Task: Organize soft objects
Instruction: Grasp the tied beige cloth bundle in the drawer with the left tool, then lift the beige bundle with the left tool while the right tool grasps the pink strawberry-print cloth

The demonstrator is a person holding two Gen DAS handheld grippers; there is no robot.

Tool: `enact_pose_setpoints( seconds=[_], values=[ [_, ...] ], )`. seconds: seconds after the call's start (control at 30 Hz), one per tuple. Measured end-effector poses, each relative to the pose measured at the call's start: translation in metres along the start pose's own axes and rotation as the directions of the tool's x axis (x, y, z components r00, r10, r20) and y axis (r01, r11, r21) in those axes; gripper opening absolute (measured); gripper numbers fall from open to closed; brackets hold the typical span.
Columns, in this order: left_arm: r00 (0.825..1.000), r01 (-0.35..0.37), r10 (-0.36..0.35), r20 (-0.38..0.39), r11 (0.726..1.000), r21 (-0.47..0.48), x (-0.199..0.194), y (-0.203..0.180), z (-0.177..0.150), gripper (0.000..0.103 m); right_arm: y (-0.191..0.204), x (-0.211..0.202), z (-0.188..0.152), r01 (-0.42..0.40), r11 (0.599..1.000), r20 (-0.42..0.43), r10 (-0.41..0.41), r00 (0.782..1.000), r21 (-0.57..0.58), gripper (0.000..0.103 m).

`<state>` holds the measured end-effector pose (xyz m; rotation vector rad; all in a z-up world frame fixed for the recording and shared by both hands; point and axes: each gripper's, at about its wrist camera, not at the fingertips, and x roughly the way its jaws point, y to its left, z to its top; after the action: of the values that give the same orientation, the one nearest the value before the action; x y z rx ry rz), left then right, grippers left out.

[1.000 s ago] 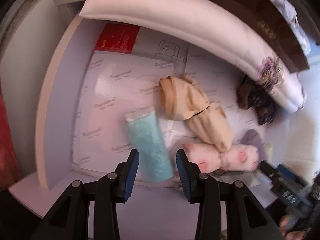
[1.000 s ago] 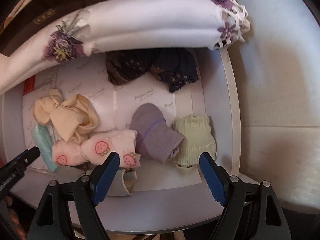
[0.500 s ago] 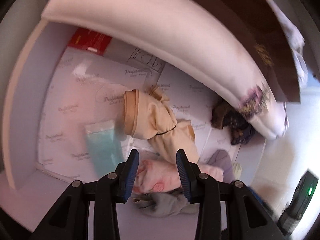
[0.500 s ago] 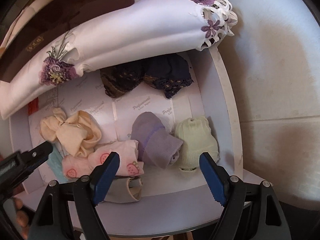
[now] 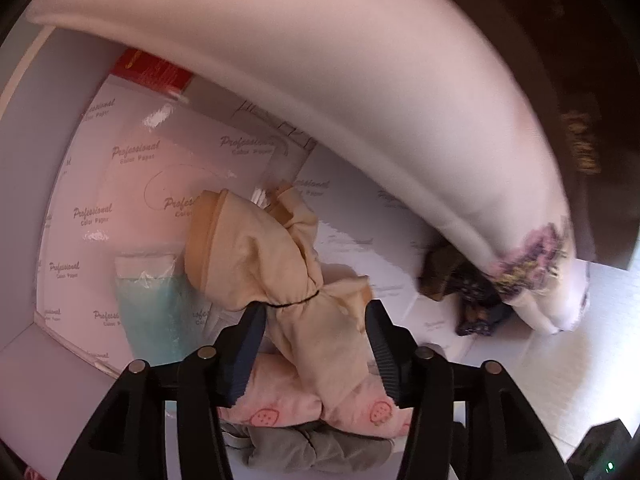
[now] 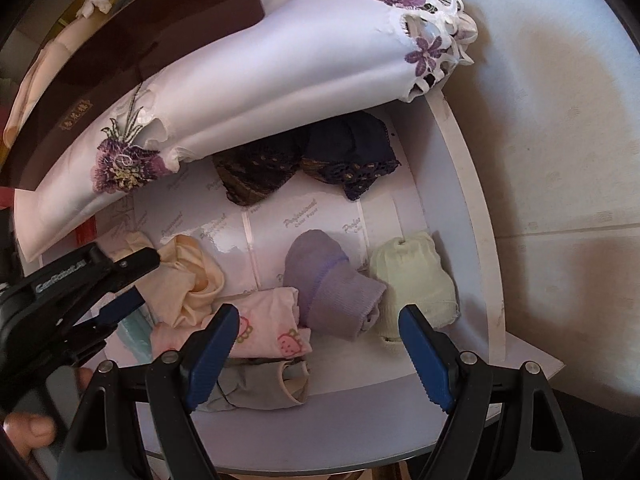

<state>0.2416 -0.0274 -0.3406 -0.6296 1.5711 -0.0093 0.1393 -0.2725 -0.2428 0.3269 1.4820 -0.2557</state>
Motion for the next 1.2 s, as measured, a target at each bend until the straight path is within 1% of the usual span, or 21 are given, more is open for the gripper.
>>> enact_pose_setpoints(
  seconds=[0.1,0.2,0.23,0.27,0.3,0.37,0.43,0.53,0.6,0.63,0.7,0.77,0.83,0.97,1.03,1.1,1.17,1.2],
  values=[
    [0.999,-0.038,0.038,-0.015,0.999,0.002,0.01,-0.002,0.0,0.052,-0.001,-0.001,0.001,-0.005,1.0,0.002,0.005,1.0,0.009,0.083],
    [0.999,-0.044,0.044,-0.021,0.999,0.013,0.02,-0.004,0.0,0.052,-0.001,0.0,0.002,-0.011,1.0,-0.004,0.011,1.0,0.012,0.083],
    [0.999,-0.042,0.043,-0.023,0.999,0.02,0.021,-0.004,0.0,0.048,-0.001,0.0,0.002,-0.012,1.0,-0.006,0.012,1.0,0.008,0.083],
    [0.999,-0.039,0.039,-0.019,0.999,0.032,0.021,-0.005,-0.001,0.039,-0.001,0.0,0.002,-0.011,1.0,-0.005,0.011,1.0,0.005,0.083],
    [0.999,-0.038,0.039,-0.012,0.998,0.052,0.019,-0.007,-0.002,0.037,0.0,0.0,0.002,-0.01,1.0,-0.002,0.01,1.0,0.003,0.083],
    [0.999,-0.04,0.039,0.005,0.994,0.097,0.011,-0.008,-0.001,0.036,0.002,0.003,0.003,-0.009,1.0,0.001,0.009,1.0,0.0,0.083],
    [0.998,-0.059,0.056,0.027,0.989,0.136,0.001,-0.008,-0.001,0.036,0.004,0.004,0.002,-0.008,1.0,0.001,0.008,1.0,-0.008,0.083],
    [0.995,-0.086,0.072,0.071,0.973,0.213,-0.013,-0.011,-0.003,0.035,0.008,0.007,0.0,-0.001,1.0,-0.001,0.001,1.0,-0.021,0.083],
    [0.992,-0.108,0.088,0.094,0.964,0.242,-0.024,-0.009,-0.005,0.035,0.01,0.009,0.0,-0.011,1.0,-0.002,0.011,1.0,-0.029,0.083],
    [0.991,-0.111,0.089,0.098,0.962,0.25,-0.027,-0.009,-0.007,0.035,0.013,0.009,-0.001,-0.017,0.999,-0.003,0.017,1.0,-0.037,0.083],
    [0.988,-0.138,0.114,0.103,0.952,0.272,-0.037,-0.005,-0.009,0.035,0.017,0.011,-0.002,-0.026,0.998,-0.003,0.026,1.0,-0.054,0.082],
    [0.985,-0.166,0.144,0.098,0.945,0.281,-0.042,0.0,-0.011,0.035,0.024,0.014,-0.003,-0.037,0.996,-0.006,0.037,0.999,-0.079,0.082],
    [0.984,-0.173,0.151,0.093,0.938,0.302,-0.047,0.002,-0.015,0.035,0.032,0.015,-0.005,-0.058,0.991,-0.012,0.057,0.998,-0.118,0.082],
    [0.976,-0.212,0.176,0.13,0.91,0.356,-0.061,0.002,-0.024,0.036,0.051,0.015,-0.009,-0.078,0.976,-0.01,0.077,0.997,-0.203,0.081],
    [0.973,-0.22,0.177,0.147,0.903,0.369,-0.061,-0.001,-0.031,0.036,0.062,0.016,-0.011,-0.083,0.963,-0.019,0.081,0.997,-0.254,0.078],
    [0.972,-0.222,0.176,0.155,0.903,0.368,-0.053,-0.002,-0.036,0.036,0.072,0.02,-0.014,-0.06,0.948,-0.028,0.054,0.998,-0.313,0.073],
    [0.974,-0.215,0.174,0.144,0.909,0.356,-0.049,0.006,-0.037,0.036,0.081,0.025,-0.015,-0.027,0.923,-0.035,0.015,0.999,-0.385,0.07],
    [0.974,-0.218,0.179,0.14,0.913,0.346,-0.045,0.01,-0.038,0.036,0.087,0.026,-0.016,-0.003,0.903,-0.033,-0.013,0.999,-0.429,0.067]
  ],
)
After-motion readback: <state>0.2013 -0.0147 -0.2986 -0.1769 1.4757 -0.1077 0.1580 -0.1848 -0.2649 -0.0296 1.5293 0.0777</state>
